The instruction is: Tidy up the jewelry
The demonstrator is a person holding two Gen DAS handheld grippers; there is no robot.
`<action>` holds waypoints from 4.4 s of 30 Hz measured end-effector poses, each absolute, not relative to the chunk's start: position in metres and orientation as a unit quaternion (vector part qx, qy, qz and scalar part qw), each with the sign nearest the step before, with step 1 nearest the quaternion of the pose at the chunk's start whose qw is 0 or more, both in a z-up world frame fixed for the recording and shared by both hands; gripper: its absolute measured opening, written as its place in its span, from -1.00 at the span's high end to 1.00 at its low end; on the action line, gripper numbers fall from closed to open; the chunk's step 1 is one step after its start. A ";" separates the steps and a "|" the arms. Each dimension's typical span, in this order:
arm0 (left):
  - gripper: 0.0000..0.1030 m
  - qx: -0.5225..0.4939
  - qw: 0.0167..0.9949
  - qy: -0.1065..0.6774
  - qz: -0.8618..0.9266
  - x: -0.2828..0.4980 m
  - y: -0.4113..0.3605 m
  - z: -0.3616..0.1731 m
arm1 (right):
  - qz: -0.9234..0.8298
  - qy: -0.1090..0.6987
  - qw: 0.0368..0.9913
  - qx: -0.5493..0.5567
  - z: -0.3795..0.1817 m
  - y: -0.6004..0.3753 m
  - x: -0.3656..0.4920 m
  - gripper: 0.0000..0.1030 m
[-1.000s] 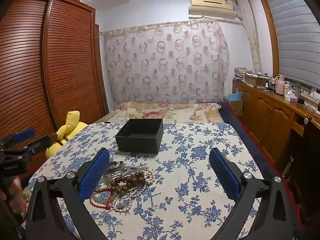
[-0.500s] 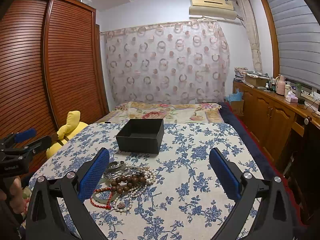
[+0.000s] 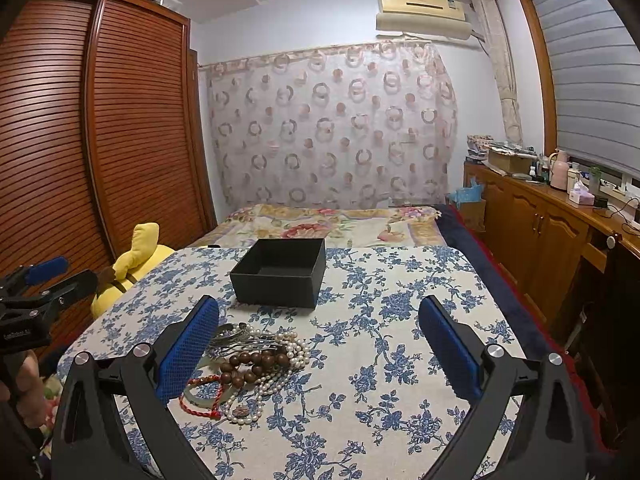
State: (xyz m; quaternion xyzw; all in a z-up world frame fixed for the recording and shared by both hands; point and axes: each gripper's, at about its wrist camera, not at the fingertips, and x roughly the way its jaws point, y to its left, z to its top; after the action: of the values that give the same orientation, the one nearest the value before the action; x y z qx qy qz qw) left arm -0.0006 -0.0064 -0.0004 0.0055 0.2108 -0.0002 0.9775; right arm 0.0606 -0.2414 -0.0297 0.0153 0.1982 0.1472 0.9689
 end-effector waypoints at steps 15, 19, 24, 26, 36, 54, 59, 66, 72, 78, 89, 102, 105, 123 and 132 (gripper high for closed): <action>-0.86 0.005 0.978 0.210 -0.001 -0.002 -0.005 0.003 | 0.147 0.197 0.969 0.015 -0.027 -0.243 0.060 -0.95; -0.86 0.005 0.978 0.209 -0.001 -0.002 -0.005 0.003 | 0.147 0.197 0.969 0.016 -0.027 -0.243 0.060 -0.95; -0.86 0.005 0.978 0.209 0.000 -0.002 -0.005 0.003 | 0.147 0.197 0.969 0.016 -0.027 -0.243 0.060 -0.95; -0.86 0.005 0.978 0.209 -0.001 -0.002 -0.005 0.003 | 0.147 0.197 0.969 0.016 -0.027 -0.243 0.059 -0.95; -0.86 0.005 0.978 0.207 -0.003 -0.006 -0.008 0.012 | 0.147 0.196 0.969 0.015 -0.029 -0.243 0.060 -0.95; -0.86 0.005 0.977 0.213 -0.007 -0.004 -0.007 0.011 | 0.156 0.204 0.966 0.011 -0.024 -0.241 0.060 -0.95; -0.86 -0.006 0.972 0.234 -0.018 0.006 0.004 -0.004 | 0.169 0.218 0.961 0.005 -0.041 -0.238 0.068 -0.95; -0.86 -0.027 0.962 0.266 -0.050 0.024 0.012 -0.031 | 0.192 0.247 0.950 -0.011 -0.070 -0.230 0.083 -0.63; -0.86 -0.023 0.952 0.299 -0.053 0.047 0.011 -0.053 | 0.216 0.270 0.938 -0.028 -0.091 -0.220 0.095 -0.34; -0.86 -0.001 0.942 0.329 -0.066 0.076 0.004 -0.070 | 0.231 0.294 0.927 -0.037 -0.109 -0.211 0.100 -0.30; -0.68 -0.002 0.906 0.402 -0.131 0.132 -0.014 -0.095 | 0.244 0.321 0.914 -0.052 -0.124 -0.200 0.103 -0.30; -0.42 -0.012 0.879 0.450 -0.158 0.167 -0.024 -0.114 | 0.249 0.325 0.910 -0.058 -0.123 -0.197 0.102 -0.30; -0.28 -0.012 0.876 0.453 -0.166 0.168 -0.024 -0.116 | 0.261 0.330 0.905 -0.066 -0.124 -0.193 0.106 -0.21; -0.13 -0.026 0.898 0.411 -0.153 0.147 0.001 -0.092 | 0.314 0.369 0.866 -0.125 -0.130 -0.157 0.155 0.16; -0.13 -0.032 0.899 0.409 -0.152 0.143 0.002 -0.097 | 0.347 0.395 0.829 -0.194 -0.137 -0.134 0.170 0.12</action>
State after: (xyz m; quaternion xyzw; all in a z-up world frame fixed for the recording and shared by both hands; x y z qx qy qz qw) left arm 0.1427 0.0024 -0.0968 -0.0315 0.4087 -0.1518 0.8994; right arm 0.1703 -0.1344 -0.1368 -0.1942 0.3946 0.3466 0.8286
